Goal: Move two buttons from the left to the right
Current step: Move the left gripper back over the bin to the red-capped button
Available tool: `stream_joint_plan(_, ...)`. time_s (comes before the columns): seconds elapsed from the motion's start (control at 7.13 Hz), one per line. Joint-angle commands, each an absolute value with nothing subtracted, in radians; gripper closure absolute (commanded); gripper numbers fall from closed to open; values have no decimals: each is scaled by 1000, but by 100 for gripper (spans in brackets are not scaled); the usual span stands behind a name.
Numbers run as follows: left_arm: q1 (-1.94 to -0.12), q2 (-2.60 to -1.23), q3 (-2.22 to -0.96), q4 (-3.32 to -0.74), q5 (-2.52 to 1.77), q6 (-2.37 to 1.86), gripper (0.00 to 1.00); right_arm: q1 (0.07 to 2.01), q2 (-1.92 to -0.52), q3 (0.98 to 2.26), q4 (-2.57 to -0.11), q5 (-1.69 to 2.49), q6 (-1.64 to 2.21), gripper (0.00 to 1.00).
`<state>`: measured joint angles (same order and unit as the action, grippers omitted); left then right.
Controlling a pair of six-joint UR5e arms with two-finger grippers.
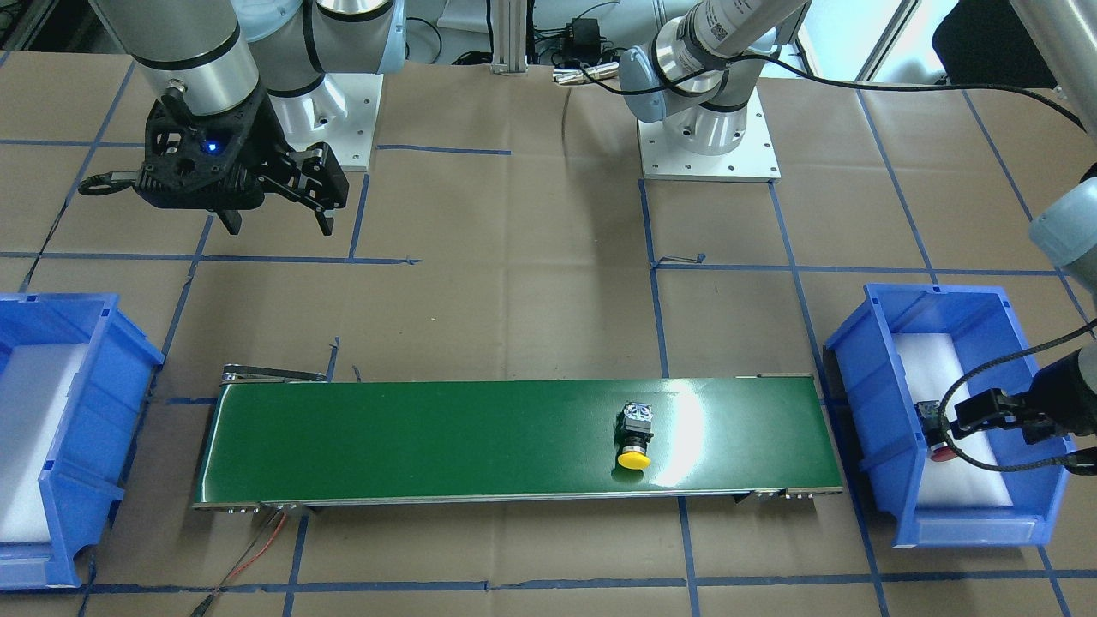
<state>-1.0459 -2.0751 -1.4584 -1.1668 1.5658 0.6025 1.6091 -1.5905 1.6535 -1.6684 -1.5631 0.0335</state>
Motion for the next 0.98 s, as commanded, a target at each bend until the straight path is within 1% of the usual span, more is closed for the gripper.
stream_joint_plan(0.0, -1046, -2098, -1537, -1054, 1565, 603, 0, 1609, -1591, 1654, -1669, -1563, 31, 0)
stream_joint_plan(0.28, -1045, -2135, -1560, -999, 1562, 600, 0, 1609, -1591, 1654, -1669, -1563, 29, 0)
stream_joint_plan(0.7, -1043, -2122, -1595, -999, 1574, 572, 0, 1609, -1591, 1652, -1670, -1563, 28, 0)
stream_joint_plan(0.84, -1042, -2120, -1595, -999, 1574, 568, 6, 1609, -1591, 1652, -1671, -1563, 28, 0)
